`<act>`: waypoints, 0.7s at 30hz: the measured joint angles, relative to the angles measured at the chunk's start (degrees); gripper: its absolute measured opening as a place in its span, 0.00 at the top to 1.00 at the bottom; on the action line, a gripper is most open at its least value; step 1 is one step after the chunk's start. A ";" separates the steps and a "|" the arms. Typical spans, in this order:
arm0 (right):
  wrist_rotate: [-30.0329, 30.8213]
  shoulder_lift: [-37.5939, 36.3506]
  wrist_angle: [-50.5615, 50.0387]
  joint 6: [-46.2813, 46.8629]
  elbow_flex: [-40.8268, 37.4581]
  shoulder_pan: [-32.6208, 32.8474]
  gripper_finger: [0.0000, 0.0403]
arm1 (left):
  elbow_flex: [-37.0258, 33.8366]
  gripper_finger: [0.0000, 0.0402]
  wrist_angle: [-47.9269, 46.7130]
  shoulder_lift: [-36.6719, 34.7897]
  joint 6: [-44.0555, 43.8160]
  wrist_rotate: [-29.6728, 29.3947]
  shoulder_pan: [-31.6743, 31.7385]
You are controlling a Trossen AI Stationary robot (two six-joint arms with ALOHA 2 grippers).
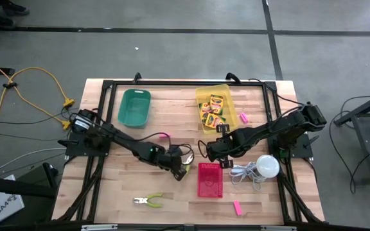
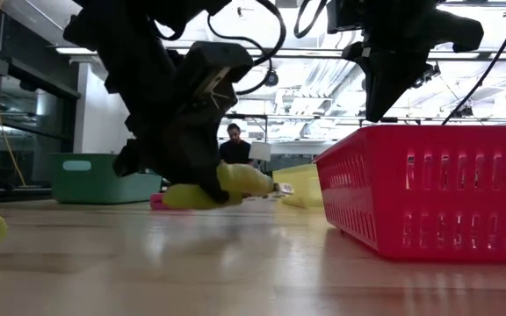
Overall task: Pick & Place School Supplies
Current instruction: Put the puncher hole into the green bin
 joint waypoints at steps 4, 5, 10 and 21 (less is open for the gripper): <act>0.00 0.00 -0.02 0.00 0.00 0.00 1.00 | 0.00 0.88 -3.19 -1.86 1.44 -0.31 1.20; 0.00 0.00 -0.02 0.00 0.00 0.00 1.00 | 0.00 0.88 -4.41 -2.65 1.48 -0.38 1.56; 0.00 0.00 -0.09 0.00 0.00 0.00 1.00 | 0.00 0.88 -11.31 -6.51 1.39 -0.66 3.26; 0.00 0.00 -0.15 0.00 0.00 0.00 1.00 | 0.07 0.88 -22.82 -17.65 1.96 -3.52 5.48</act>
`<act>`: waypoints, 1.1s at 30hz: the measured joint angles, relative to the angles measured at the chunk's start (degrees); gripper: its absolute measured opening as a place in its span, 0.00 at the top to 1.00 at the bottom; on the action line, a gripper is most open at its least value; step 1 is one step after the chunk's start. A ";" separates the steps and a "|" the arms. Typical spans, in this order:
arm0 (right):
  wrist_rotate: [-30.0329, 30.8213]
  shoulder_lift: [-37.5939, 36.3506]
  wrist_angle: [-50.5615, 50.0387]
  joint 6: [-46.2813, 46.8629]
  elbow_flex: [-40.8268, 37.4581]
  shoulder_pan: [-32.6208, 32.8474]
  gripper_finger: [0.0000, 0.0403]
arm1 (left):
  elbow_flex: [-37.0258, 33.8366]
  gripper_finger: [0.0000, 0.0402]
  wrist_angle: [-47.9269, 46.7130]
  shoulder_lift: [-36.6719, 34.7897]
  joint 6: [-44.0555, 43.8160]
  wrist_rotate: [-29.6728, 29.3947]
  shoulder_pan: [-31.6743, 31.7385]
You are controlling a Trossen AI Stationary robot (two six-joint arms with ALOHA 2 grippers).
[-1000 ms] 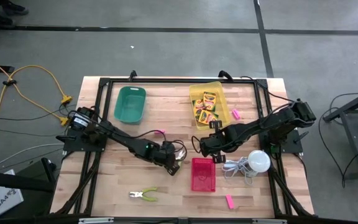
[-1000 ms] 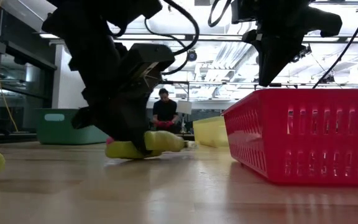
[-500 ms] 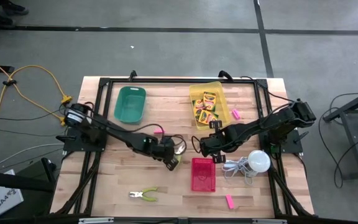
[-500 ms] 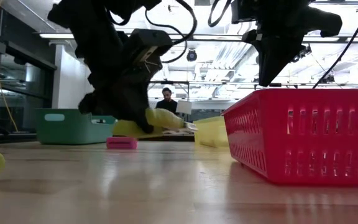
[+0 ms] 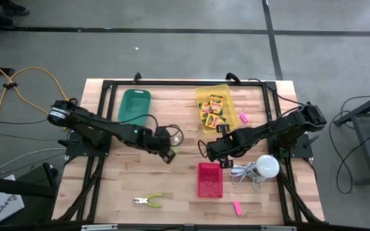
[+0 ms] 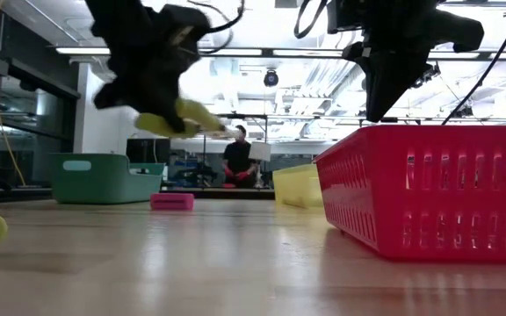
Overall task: Pick & Place School Supplies
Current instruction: Put the puncher hole into the green bin
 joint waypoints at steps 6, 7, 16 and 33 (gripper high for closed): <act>-0.01 0.00 -0.02 0.00 0.00 0.00 1.00 | 0.00 0.88 -13.83 -6.54 -5.22 -4.22 0.26; -0.02 0.00 -0.02 0.00 0.00 0.00 1.00 | 0.00 0.88 -15.04 -7.58 -5.56 -4.47 0.26; -0.02 0.00 0.11 0.00 0.00 0.00 1.00 | 0.00 0.88 -24.45 -16.71 -5.18 -5.75 5.36; -1.27 0.00 0.22 0.24 0.00 0.52 1.00 | 0.00 0.88 -31.04 -18.14 12.93 0.90 27.98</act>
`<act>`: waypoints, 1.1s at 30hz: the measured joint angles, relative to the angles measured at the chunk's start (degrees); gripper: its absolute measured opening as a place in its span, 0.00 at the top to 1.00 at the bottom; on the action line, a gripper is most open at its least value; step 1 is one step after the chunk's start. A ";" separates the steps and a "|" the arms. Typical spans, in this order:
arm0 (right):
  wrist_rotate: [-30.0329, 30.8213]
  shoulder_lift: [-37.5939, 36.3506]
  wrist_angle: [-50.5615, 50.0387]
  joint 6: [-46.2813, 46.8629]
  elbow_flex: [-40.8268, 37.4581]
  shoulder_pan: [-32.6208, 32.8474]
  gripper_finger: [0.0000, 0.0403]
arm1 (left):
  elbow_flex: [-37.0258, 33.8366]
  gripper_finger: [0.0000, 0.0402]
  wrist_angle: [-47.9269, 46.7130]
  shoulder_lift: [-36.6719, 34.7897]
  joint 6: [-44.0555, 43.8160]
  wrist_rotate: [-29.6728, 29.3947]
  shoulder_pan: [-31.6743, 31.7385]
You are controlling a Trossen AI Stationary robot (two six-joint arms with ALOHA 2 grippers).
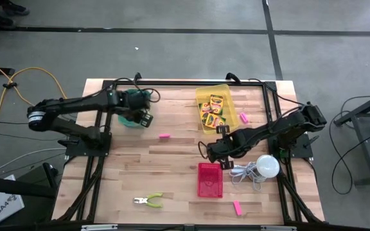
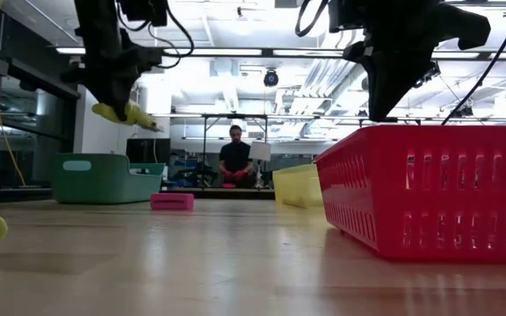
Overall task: Pick & Place School Supplies
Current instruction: Put the puncher hole into the green bin
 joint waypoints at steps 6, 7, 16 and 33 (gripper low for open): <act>-0.02 0.00 0.00 -0.22 0.00 0.44 1.00 | 0.00 0.88 -3.17 -0.01 1.94 0.14 3.64; -0.02 0.00 0.00 -0.22 0.00 0.44 1.00 | 0.00 0.88 -3.53 -0.04 2.39 0.15 4.14; -0.02 0.00 0.00 0.16 0.00 0.44 1.00 | -5.00 0.88 -3.78 -5.33 4.47 1.80 9.59; -0.02 0.00 0.48 -0.22 0.00 0.44 1.00 | -21.86 0.88 18.26 -7.94 11.83 1.90 19.76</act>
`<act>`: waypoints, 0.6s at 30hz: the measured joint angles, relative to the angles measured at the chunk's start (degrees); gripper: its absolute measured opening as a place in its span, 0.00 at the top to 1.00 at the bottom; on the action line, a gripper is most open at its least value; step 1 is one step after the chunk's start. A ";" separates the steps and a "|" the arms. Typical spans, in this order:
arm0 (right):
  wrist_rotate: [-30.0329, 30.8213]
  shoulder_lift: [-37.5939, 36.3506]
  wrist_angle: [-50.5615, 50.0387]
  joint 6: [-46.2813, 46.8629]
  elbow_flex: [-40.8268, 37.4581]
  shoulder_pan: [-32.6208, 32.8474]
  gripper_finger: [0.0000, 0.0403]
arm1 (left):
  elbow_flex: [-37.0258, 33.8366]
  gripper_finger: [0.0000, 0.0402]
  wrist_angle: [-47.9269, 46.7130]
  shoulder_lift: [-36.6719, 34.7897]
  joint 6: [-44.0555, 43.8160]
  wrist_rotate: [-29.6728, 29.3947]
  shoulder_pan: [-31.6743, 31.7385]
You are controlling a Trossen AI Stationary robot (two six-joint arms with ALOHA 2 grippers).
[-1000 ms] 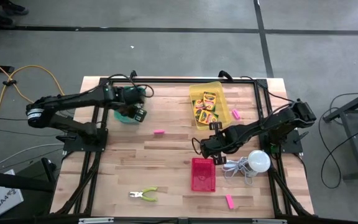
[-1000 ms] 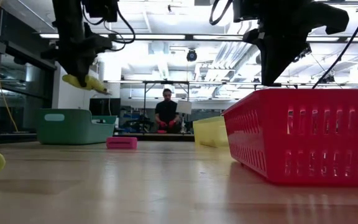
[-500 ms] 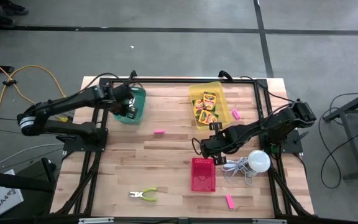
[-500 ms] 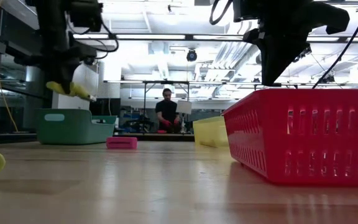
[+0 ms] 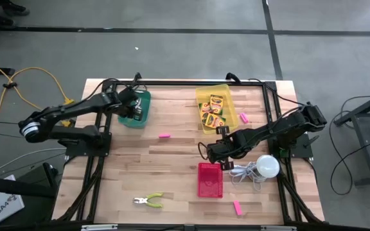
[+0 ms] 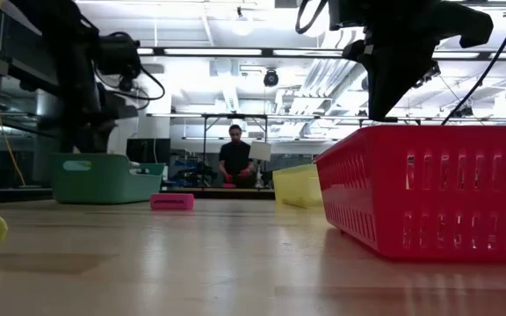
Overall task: Pick & Place School Supplies
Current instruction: Put the puncher hole into the green bin
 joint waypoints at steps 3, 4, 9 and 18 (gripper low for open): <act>0.02 0.00 0.00 0.00 0.00 0.00 1.00 | -0.02 0.88 3.82 2.85 2.05 -0.27 1.51; 0.01 0.00 0.00 0.00 0.00 0.00 1.00 | -0.02 0.88 4.45 4.01 2.48 -0.26 2.04; 0.02 0.00 -0.02 0.00 0.00 0.00 1.00 | -0.02 0.88 6.31 10.47 4.47 0.06 3.44; 0.00 0.00 -0.02 -0.02 0.00 0.00 1.00 | 0.09 0.88 12.13 19.23 5.88 0.10 3.47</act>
